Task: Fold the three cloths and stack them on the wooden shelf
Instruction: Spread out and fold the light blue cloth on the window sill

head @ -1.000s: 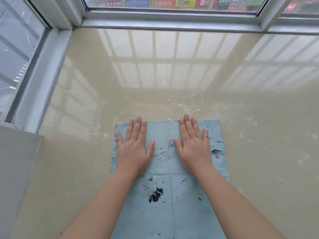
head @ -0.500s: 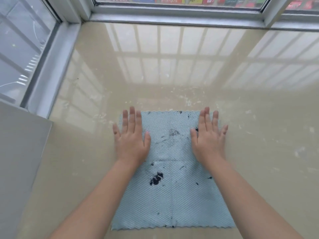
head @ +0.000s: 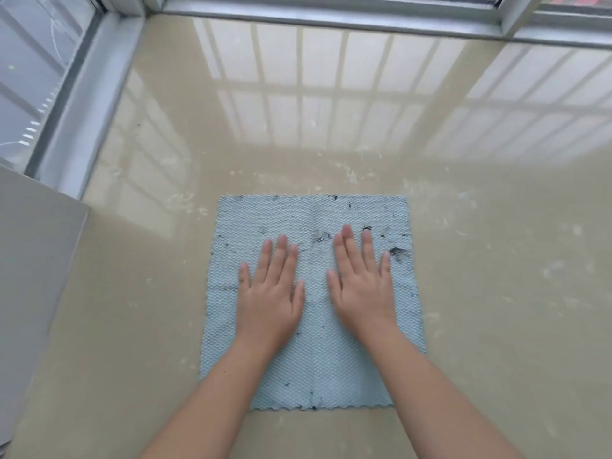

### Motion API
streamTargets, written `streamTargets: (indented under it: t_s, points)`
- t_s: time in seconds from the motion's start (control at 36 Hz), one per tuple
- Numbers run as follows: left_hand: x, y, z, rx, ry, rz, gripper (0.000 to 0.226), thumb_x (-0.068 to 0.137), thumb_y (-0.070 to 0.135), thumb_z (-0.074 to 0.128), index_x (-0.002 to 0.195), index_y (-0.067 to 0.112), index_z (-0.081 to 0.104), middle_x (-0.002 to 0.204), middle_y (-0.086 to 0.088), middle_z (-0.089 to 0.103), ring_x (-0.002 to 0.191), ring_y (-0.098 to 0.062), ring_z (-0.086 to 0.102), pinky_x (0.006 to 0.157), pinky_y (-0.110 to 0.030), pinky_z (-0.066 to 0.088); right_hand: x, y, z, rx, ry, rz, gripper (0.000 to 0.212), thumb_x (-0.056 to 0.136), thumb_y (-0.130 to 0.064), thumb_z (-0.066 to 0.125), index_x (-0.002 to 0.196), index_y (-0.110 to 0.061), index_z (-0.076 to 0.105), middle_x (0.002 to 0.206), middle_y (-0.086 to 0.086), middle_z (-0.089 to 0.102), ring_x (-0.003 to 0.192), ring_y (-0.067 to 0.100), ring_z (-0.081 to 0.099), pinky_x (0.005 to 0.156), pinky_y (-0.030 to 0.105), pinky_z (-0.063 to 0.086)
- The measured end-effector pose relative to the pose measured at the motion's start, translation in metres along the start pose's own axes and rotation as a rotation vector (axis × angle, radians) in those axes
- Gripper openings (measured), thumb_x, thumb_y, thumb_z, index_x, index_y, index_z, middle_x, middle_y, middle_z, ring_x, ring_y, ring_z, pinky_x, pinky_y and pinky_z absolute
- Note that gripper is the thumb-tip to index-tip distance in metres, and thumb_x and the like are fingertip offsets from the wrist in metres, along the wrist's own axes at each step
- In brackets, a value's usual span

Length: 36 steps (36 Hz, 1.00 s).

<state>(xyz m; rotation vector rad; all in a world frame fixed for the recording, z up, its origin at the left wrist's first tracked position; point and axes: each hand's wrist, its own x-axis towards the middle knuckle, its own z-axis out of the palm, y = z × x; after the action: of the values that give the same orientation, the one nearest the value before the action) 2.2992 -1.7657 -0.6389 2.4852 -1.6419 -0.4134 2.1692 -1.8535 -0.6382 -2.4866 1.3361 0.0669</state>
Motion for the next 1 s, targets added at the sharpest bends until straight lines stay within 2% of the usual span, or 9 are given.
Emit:
streamTargets:
  t_s: [0.14, 0.33, 0.44, 0.58, 0.67, 0.72, 0.78, 0.86, 1.0]
  points:
    - [-0.008, -0.021, -0.008, -0.019, -0.057, -0.133, 0.063, 0.085, 0.049, -0.005, 0.144, 0.028, -0.011, 0.151, 0.012, -0.022, 0.14, -0.007, -0.02, 0.113, -0.043, -0.009, -0.008, 0.027, -0.014, -0.038, -0.092, 0.113, 0.066, 0.079, -0.05, -0.013, 0.14, -0.026, -0.022, 0.145, -0.012, -0.034, 0.133, 0.011, -0.033, 0.108, 0.037, -0.021]
    - [-0.016, -0.041, -0.02, -0.008, -0.058, -0.18, 0.066, 0.082, 0.051, -0.006, 0.142, 0.025, -0.012, 0.15, 0.01, -0.022, 0.137, -0.007, -0.023, 0.112, -0.052, -0.005, -0.014, 0.035, -0.024, -0.039, -0.139, 0.168, 0.069, 0.075, -0.052, -0.017, 0.138, -0.025, -0.025, 0.146, -0.011, -0.033, 0.132, 0.009, -0.033, 0.107, 0.04, -0.018]
    - [-0.028, -0.03, -0.02, -0.036, 0.024, -0.064, 0.061, 0.093, 0.044, 0.008, 0.148, 0.02, 0.0, 0.157, 0.004, -0.005, 0.142, -0.01, -0.02, 0.109, -0.051, -0.01, -0.025, 0.012, -0.024, 0.047, -0.037, 0.15, 0.065, 0.084, -0.049, -0.007, 0.142, -0.023, -0.017, 0.151, -0.009, -0.022, 0.138, 0.014, -0.025, 0.108, 0.045, -0.018]
    - [-0.042, 0.009, 0.001, -0.119, 0.129, 0.104, 0.05, 0.098, 0.032, 0.023, 0.143, 0.011, 0.029, 0.151, -0.003, 0.029, 0.144, -0.009, -0.004, 0.105, -0.058, 0.007, -0.053, -0.031, 0.002, 0.034, 0.174, -0.009, 0.055, 0.093, -0.031, 0.028, 0.144, -0.011, 0.026, 0.152, 0.003, 0.026, 0.142, 0.023, 0.011, 0.111, 0.055, 0.014]
    - [-0.054, 0.017, 0.018, -0.14, 0.104, 0.085, 0.053, 0.093, 0.03, 0.033, 0.143, 0.014, 0.029, 0.15, -0.002, 0.03, 0.144, -0.007, -0.005, 0.115, -0.048, 0.006, -0.067, -0.044, 0.025, 0.028, 0.189, -0.022, 0.054, 0.09, -0.028, 0.033, 0.142, -0.013, 0.029, 0.156, 0.001, 0.018, 0.145, 0.02, 0.001, 0.111, 0.048, 0.012]
    - [-0.06, 0.013, 0.021, -0.08, 0.098, 0.11, 0.053, 0.092, 0.029, 0.033, 0.142, 0.013, 0.032, 0.149, -0.001, 0.032, 0.145, -0.009, -0.001, 0.114, -0.043, 0.005, -0.075, -0.044, 0.036, -0.01, 0.153, -0.022, 0.055, 0.091, -0.029, 0.031, 0.144, -0.014, 0.028, 0.157, -0.001, 0.009, 0.144, 0.022, 0.011, 0.112, 0.046, 0.009]
    - [-0.061, 0.007, 0.019, -0.055, 0.107, 0.117, 0.052, 0.092, 0.029, 0.033, 0.141, 0.014, 0.033, 0.15, 0.0, 0.031, 0.145, -0.01, 0.001, 0.113, -0.043, 0.008, -0.078, -0.041, 0.038, -0.038, 0.136, -0.038, 0.054, 0.093, -0.03, 0.03, 0.145, -0.015, 0.028, 0.156, -0.003, 0.006, 0.142, 0.023, 0.016, 0.113, 0.045, 0.008]
    - [-0.061, 0.002, 0.016, -0.036, 0.097, 0.095, 0.054, 0.091, 0.033, 0.031, 0.142, 0.017, 0.03, 0.15, 0.001, 0.029, 0.145, -0.009, 0.0, 0.108, -0.047, 0.016, -0.077, -0.034, 0.036, -0.038, 0.146, -0.065, 0.055, 0.093, -0.035, 0.029, 0.145, -0.018, 0.026, 0.157, -0.007, -0.001, 0.145, 0.019, 0.006, 0.113, 0.045, 0.005]
    - [-0.066, -0.011, 0.013, -0.019, 0.074, 0.023, 0.057, 0.092, 0.035, 0.029, 0.146, 0.015, 0.025, 0.153, 0.001, 0.025, 0.144, -0.007, -0.003, 0.109, -0.045, 0.012, -0.078, -0.01, 0.032, -0.041, 0.158, -0.024, 0.058, 0.091, -0.037, 0.031, 0.145, -0.019, 0.025, 0.156, -0.009, 0.0, 0.145, 0.014, -0.003, 0.111, 0.046, 0.009]
